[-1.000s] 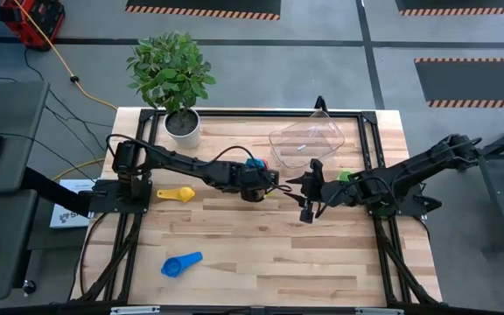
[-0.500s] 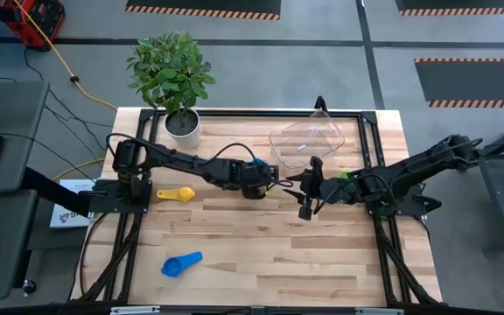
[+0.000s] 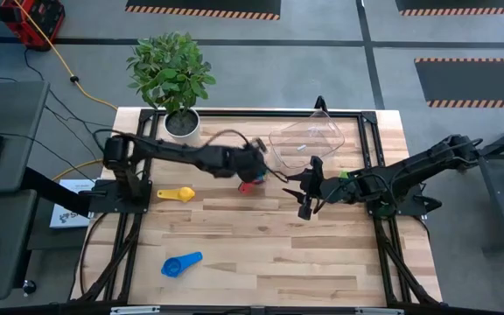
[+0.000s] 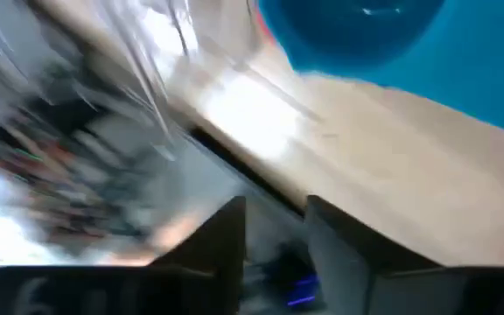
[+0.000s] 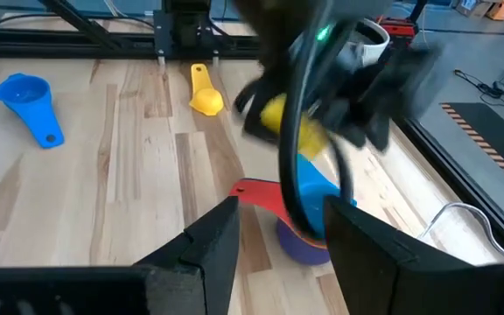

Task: Nest measuring cups in basket
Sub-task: Stack the light blue measuring cup on top of the red measuring cup

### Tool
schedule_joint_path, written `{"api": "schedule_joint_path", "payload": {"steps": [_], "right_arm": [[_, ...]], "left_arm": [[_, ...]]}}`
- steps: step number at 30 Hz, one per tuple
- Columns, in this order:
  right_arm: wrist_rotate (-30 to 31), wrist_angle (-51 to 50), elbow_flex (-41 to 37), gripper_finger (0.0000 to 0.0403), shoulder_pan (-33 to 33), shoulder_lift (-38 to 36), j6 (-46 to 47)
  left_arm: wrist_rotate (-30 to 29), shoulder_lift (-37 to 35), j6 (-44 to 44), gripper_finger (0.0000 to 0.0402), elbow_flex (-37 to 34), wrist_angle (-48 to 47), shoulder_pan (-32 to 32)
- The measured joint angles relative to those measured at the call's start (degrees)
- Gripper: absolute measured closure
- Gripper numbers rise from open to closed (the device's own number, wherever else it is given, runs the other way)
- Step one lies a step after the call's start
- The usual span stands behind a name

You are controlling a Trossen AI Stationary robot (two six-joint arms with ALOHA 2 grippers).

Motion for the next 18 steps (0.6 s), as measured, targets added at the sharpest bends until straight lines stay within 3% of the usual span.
{"api": "schedule_joint_path", "payload": {"steps": [4, 6, 13, 18], "right_arm": [[-0.3, -0.6, 0.0, 0.0247, 0.0, 0.1, 0.3], [-0.3, -0.4, 0.0, 0.0247, 0.0, 0.1, 0.3], [-0.2, -0.4, 0.0, 0.0247, 0.0, 0.1, 0.3], [-0.1, -0.2, 0.0, 0.0247, 0.0, 0.0, 0.3]], "left_arm": [[15.0, -4.1, -20.8, 0.0380, -0.3, -7.5, 4.7], [21.0, -5.4, -24.9, 0.0392, -2.4, -7.2, 7.1], [19.7, -3.7, -20.3, 0.0401, -11.7, 0.6, 10.7], [20.8, -3.6, -21.0, 0.0401, -12.8, 3.4, 10.3]]}}
